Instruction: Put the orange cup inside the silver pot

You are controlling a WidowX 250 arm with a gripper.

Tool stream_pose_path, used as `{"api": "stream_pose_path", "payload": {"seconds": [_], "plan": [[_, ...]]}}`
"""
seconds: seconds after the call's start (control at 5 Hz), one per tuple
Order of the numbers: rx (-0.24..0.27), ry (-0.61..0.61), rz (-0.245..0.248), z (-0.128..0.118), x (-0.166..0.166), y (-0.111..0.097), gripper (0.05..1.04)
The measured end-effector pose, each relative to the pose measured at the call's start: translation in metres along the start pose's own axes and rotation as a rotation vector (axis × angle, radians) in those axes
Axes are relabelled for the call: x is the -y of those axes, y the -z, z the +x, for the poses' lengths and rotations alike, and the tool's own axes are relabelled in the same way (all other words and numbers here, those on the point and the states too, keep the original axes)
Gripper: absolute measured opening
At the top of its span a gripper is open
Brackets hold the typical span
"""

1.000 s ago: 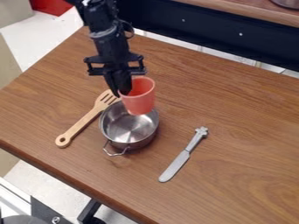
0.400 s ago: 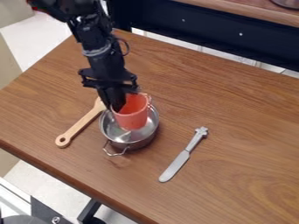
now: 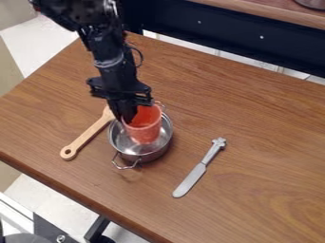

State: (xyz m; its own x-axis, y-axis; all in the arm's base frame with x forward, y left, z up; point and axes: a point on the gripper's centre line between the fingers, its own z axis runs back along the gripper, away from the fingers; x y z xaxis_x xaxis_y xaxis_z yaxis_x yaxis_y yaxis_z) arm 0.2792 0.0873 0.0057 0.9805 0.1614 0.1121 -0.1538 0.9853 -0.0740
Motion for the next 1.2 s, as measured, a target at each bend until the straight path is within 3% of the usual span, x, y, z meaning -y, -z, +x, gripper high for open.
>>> {"api": "stream_pose_path", "payload": {"seconds": [0.4, 0.6, 1.0, 1.2], "plan": [[0.004, 0.000, 0.020, -0.004, 0.002, 0.004, 0.072], [-0.013, 0.009, 0.033, -0.006, 0.003, 0.011, 0.213], [-0.007, -0.023, 0.040, -0.002, 0.003, 0.012, 0.758], [-0.034, -0.037, 0.012, -0.003, 0.003, 0.009, 0.987]]}}
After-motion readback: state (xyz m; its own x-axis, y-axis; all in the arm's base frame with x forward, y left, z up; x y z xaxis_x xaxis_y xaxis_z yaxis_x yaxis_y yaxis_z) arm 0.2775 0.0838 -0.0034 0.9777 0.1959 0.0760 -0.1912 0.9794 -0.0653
